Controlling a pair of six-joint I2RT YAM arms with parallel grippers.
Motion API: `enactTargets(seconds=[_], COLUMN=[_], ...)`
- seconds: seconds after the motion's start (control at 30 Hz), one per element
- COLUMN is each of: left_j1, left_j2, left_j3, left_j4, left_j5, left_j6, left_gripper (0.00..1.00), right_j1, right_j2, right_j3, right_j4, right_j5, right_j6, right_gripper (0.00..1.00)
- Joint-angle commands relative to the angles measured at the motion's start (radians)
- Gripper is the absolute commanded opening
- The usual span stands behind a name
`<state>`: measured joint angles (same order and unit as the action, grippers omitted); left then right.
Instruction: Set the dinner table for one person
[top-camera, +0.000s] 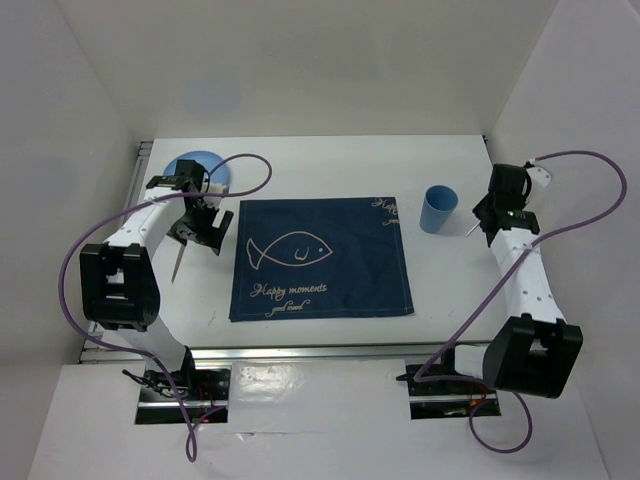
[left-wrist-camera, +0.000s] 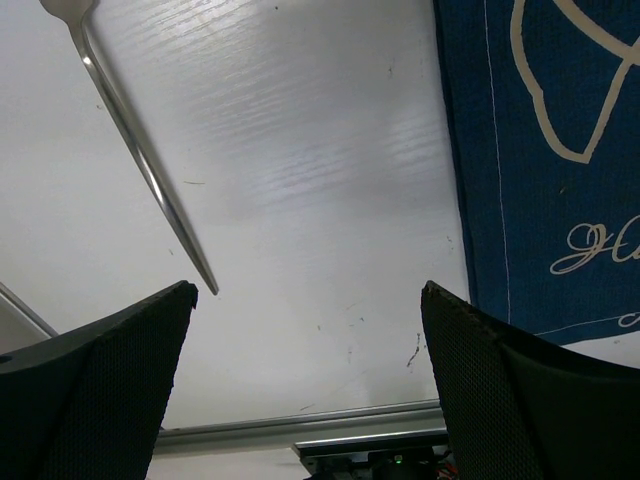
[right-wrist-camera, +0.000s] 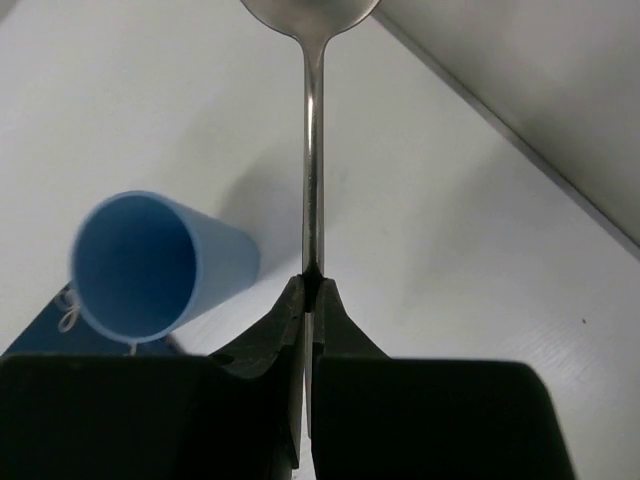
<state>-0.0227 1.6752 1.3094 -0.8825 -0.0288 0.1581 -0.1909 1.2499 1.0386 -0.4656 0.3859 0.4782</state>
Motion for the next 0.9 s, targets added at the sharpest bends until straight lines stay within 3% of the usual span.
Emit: enactTargets(seconds=[0.0, 0.1, 0.27, 0.4, 0.57, 0.87], left_j1=[0.004, 0.004, 0.004, 0.013, 0.037, 0.046], left_j2=[-0.026, -0.017, -0.017, -0.043, -0.055, -0.034], left_j3=[0.042, 0.054, 0.065, 0.064, 0.027, 0.039], left_j4=[-0.015, -0.015, -0.015, -0.024, -0.013, -0.023], left_j5=[0.007, -0.002, -0.002, -0.002, -0.022, -0.003], left_j6=[0.012, 0.003, -0.017, -0.017, -0.006, -0.017], left_gripper=[1.0, 1.0, 1.0, 1.0, 1.0, 1.0], right_j1=[-0.007, 0.111, 0.561, 0.646, 0.715, 0.76], right_j2=[-0.059, -0.032, 0.173, 0.233, 0.195, 0.239], right_j3=[0.107, 0.22, 0.382, 0.362, 0.118, -0.107], right_j4=[0.09, 0.114, 0.027, -0.041, -0.031, 0.016], right_j5=[-0.134, -0.251, -0.084, -0.079, -0.133, -0.099], right_j6=[-0.114, -0.182, -0.291, -0.162, -0.035, 0.031], right_gripper=[0.0, 0.0, 0.0, 0.0, 0.0, 0.0])
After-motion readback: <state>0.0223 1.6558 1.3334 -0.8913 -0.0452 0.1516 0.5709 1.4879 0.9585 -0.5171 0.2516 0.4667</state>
